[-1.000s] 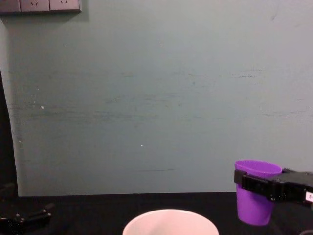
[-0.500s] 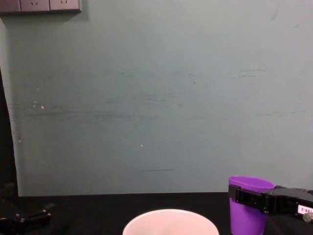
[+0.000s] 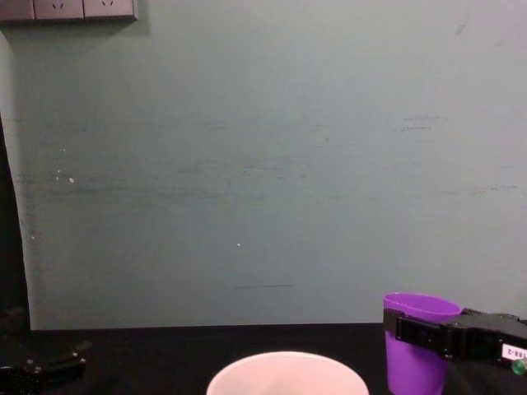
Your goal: Pick up the cup and pour the mung beans from the cup into the bowl.
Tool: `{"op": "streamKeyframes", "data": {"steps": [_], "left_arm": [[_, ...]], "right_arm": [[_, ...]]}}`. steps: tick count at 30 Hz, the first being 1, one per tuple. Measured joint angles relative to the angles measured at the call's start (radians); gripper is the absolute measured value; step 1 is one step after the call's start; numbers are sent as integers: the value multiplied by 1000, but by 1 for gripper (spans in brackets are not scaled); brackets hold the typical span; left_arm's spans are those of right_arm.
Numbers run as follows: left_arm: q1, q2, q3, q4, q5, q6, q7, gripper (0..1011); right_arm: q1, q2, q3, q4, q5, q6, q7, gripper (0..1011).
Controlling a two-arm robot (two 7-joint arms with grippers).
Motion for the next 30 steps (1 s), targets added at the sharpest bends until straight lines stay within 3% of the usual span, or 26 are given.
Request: {"op": "streamKeyframes", "data": {"steps": [4,11,30], "left_arm": [[0,0,0,0,0,0,0,1011],[0,0,0,0,0,0,0,1011],[0,0,0,0,0,0,0,1011]], "right_arm": [[4,23,-31,22,-28,-75,12,731],[8,35,-66,73,-62,-148,-1,731],[1,42,-96,117,-58,-200,-18,731]]}}
